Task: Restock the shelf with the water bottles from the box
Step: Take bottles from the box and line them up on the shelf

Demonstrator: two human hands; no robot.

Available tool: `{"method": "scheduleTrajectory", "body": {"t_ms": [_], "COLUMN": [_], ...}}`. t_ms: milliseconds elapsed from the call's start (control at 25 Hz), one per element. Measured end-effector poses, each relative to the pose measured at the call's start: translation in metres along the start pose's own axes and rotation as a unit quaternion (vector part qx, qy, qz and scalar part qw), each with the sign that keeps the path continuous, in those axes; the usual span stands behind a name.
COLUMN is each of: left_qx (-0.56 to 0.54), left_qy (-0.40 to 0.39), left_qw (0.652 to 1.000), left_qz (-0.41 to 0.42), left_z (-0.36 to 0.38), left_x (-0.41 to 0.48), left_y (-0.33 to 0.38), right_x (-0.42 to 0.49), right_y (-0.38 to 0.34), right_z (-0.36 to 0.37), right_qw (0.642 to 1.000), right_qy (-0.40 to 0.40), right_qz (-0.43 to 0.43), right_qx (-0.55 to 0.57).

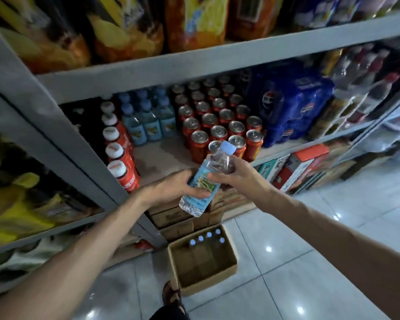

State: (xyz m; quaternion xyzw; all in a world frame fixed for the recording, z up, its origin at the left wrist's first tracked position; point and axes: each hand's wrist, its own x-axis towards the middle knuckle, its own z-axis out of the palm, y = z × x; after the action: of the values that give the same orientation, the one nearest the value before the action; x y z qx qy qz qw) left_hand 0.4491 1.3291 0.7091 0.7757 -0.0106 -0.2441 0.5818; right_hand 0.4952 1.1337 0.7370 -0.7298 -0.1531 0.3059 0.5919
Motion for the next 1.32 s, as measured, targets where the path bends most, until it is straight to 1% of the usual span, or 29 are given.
{"method": "scheduleTrajectory", "body": {"t_ms": [120, 200, 280, 320, 360, 440, 520, 600, 680, 760, 840, 1000, 1120, 1200, 1240, 1320], "left_qx": [-0.049, -0.042, 0.015, 0.066, 0.129, 0.263, 0.346, 0.371, 0.383, 0.382, 0.364, 0.326, 0.342, 0.354, 0.361, 0.371], "left_qy": [0.056, 0.126, 0.188, 0.208, 0.214, 0.199, 0.18, 0.17, 0.184, 0.202, 0.21, 0.229, 0.229, 0.232, 0.231, 0.227], "left_qw": [0.997, 0.991, 0.979, 0.968, 0.955, 0.922, 0.885, 0.868, 0.859, 0.857, 0.863, 0.883, 0.876, 0.87, 0.867, 0.863], "left_qz": [0.003, -0.007, -0.081, -0.126, -0.157, -0.202, -0.252, -0.283, -0.285, -0.282, -0.28, -0.249, -0.251, -0.253, -0.254, -0.257], "left_z": [-0.02, -0.032, -0.042, -0.046, -0.047, -0.045, -0.043, -0.043, -0.044, -0.044, -0.045, -0.052, -0.052, -0.052, -0.053, -0.053], "left_x": [-0.003, 0.002, 0.008, 0.013, 0.019, 0.032, 0.045, 0.052, 0.054, 0.055, 0.055, 0.052, 0.052, 0.052, 0.052, 0.052], "left_y": [-0.018, -0.035, -0.047, -0.054, -0.061, -0.076, -0.094, -0.113, -0.127, -0.13, -0.126, -0.124, -0.12, -0.118, -0.118, -0.117], "right_x": [0.03, 0.056, 0.087, 0.104, 0.122, 0.158, 0.191, 0.219, 0.244, 0.26, 0.273, 0.286, 0.292, 0.296, 0.297, 0.297], "right_y": [-0.014, -0.021, -0.027, -0.03, -0.032, -0.033, -0.033, -0.026, -0.017, -0.009, 0.0, 0.016, 0.022, 0.025, 0.027, 0.028], "right_z": [0.017, 0.023, 0.026, 0.025, 0.024, 0.027, 0.034, 0.047, 0.065, 0.081, 0.096, 0.121, 0.133, 0.137, 0.138, 0.138], "right_qw": [0.994, 0.982, 0.962, 0.949, 0.936, 0.922, 0.912, 0.898, 0.88, 0.87, 0.867, 0.876, 0.875, 0.864, 0.862, 0.867], "right_qy": [0.015, 0.036, 0.057, 0.065, 0.072, 0.069, 0.043, -0.001, -0.037, -0.047, -0.048, -0.027, 0.018, 0.048, 0.054, 0.044], "right_qz": [-0.033, -0.058, -0.075, -0.09, -0.107, -0.126, -0.137, -0.167, -0.199, -0.213, -0.223, -0.234, -0.248, -0.268, -0.274, -0.278], "right_qx": [-0.104, -0.178, -0.255, -0.295, -0.327, -0.36, -0.384, -0.408, -0.429, -0.442, -0.442, -0.421, -0.416, -0.423, -0.424, -0.41]}}
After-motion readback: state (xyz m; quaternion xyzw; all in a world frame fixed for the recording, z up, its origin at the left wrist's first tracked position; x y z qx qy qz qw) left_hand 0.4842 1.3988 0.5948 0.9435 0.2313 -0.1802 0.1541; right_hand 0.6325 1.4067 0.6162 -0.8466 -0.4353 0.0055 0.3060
